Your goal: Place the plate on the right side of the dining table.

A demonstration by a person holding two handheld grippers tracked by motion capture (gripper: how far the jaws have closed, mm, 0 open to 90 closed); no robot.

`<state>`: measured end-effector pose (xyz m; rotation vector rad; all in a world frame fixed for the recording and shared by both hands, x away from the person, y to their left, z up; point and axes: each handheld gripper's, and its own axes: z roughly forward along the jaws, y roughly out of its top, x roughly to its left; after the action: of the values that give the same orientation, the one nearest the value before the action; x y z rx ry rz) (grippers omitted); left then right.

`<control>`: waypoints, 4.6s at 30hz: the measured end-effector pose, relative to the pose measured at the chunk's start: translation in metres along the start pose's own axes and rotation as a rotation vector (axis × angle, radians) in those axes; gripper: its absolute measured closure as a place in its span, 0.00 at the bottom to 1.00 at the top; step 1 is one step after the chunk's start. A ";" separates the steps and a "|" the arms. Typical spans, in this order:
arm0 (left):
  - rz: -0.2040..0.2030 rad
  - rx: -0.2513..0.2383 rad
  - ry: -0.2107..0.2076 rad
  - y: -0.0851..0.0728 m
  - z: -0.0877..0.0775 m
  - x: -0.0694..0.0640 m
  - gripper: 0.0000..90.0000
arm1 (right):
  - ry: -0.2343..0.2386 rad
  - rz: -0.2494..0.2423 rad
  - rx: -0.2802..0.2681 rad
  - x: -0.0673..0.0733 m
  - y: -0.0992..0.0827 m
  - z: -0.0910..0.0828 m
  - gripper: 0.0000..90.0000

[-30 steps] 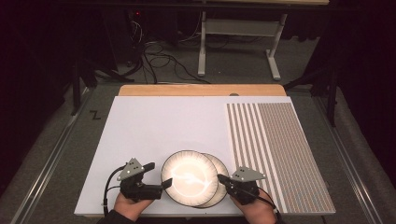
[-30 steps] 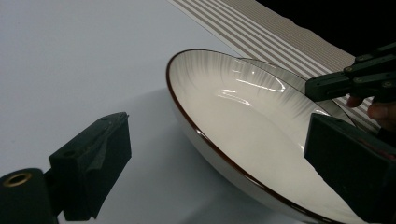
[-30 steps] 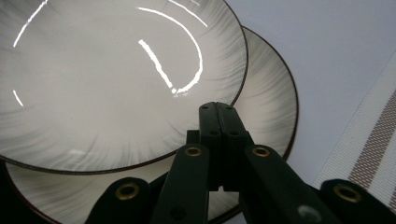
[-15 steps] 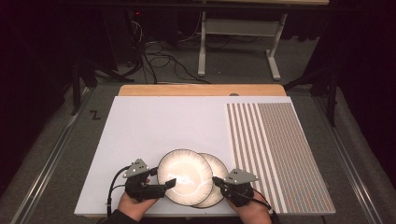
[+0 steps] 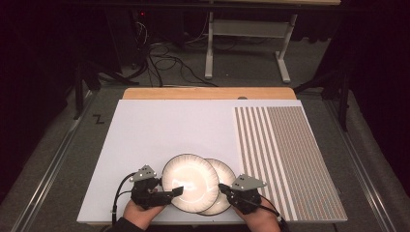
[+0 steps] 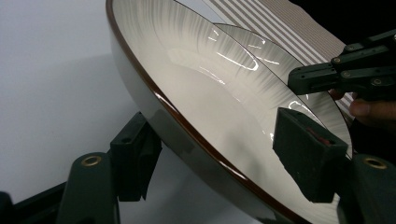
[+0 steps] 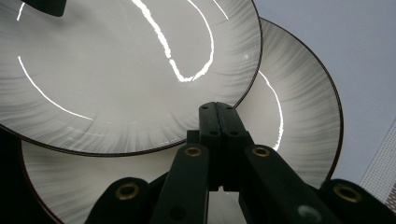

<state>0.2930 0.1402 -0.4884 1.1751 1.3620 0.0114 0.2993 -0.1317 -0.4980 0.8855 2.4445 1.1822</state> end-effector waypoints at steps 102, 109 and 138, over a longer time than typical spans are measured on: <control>0.103 -0.155 -0.024 0.007 -0.003 -0.022 0.84 | -0.165 0.106 -0.241 -0.052 -0.007 -0.090 0.00; 0.113 -0.161 -0.028 0.007 -0.002 -0.022 0.84 | -0.122 0.092 -0.214 -0.041 0.009 -0.068 0.00; 0.177 -0.165 -0.073 0.005 0.003 -0.031 0.85 | 0.073 0.168 -0.130 -0.032 0.016 -0.001 0.39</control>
<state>0.2891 0.1215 -0.4630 1.1423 1.1667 0.2019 0.3298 -0.1447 -0.4857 1.0430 2.3544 1.4372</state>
